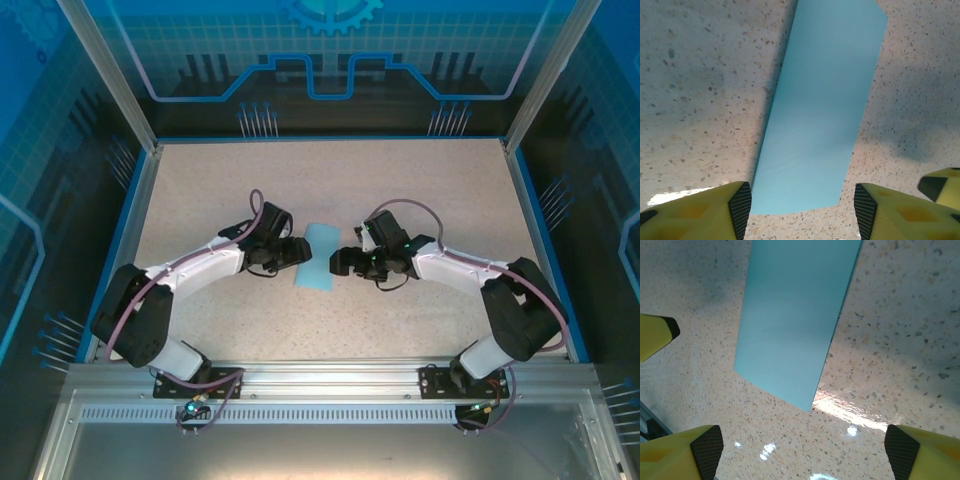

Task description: Fold a paper plane with a square sheet of paper (pick it up from the middle)

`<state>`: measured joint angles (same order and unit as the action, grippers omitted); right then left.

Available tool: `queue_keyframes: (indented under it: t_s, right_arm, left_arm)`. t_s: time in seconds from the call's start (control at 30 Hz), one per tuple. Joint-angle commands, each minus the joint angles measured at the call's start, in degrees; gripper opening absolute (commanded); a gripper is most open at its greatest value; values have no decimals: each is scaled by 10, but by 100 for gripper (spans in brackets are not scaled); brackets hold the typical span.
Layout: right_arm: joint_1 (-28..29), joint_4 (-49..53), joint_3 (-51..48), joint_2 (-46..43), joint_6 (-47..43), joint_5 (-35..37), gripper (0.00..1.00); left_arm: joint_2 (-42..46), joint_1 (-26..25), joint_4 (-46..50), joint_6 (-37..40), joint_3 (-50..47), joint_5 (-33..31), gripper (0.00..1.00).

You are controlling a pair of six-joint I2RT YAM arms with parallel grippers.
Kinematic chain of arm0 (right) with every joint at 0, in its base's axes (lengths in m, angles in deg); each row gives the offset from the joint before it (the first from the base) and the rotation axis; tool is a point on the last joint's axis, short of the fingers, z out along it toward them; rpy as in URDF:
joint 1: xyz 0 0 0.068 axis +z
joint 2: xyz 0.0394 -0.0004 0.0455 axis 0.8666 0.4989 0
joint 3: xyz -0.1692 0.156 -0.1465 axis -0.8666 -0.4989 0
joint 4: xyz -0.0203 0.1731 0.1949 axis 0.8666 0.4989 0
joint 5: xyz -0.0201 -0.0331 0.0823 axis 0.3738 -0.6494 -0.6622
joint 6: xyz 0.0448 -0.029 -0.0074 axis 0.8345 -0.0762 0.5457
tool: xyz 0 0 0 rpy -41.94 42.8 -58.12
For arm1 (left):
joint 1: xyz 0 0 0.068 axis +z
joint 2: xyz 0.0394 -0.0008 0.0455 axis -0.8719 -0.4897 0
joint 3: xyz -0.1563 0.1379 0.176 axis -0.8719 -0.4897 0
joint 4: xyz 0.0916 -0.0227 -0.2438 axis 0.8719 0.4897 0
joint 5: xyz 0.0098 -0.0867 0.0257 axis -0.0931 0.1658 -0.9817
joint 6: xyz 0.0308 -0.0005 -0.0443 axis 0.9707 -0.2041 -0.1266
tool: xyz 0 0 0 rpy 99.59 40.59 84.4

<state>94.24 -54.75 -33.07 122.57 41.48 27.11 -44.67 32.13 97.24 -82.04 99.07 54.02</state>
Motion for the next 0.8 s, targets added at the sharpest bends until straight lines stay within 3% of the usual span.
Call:
queue_keyframes:
  t_s: [0.0, 0.5, 0.77]
  right_arm:
    - [16, -20, 12, 14, 36, -9, 87]
    - [19, -1, 12, 19, 28, 20, 86]
    - [17, 13, 12, 16, 23, 31, 86]
  left_arm:
    - [-20, 8, -58, -26, -13, 59, 59]
    - [-104, 5, -98, -51, -27, 118, 58]
    - [-115, -26, -86, -86, -37, 99, 59]
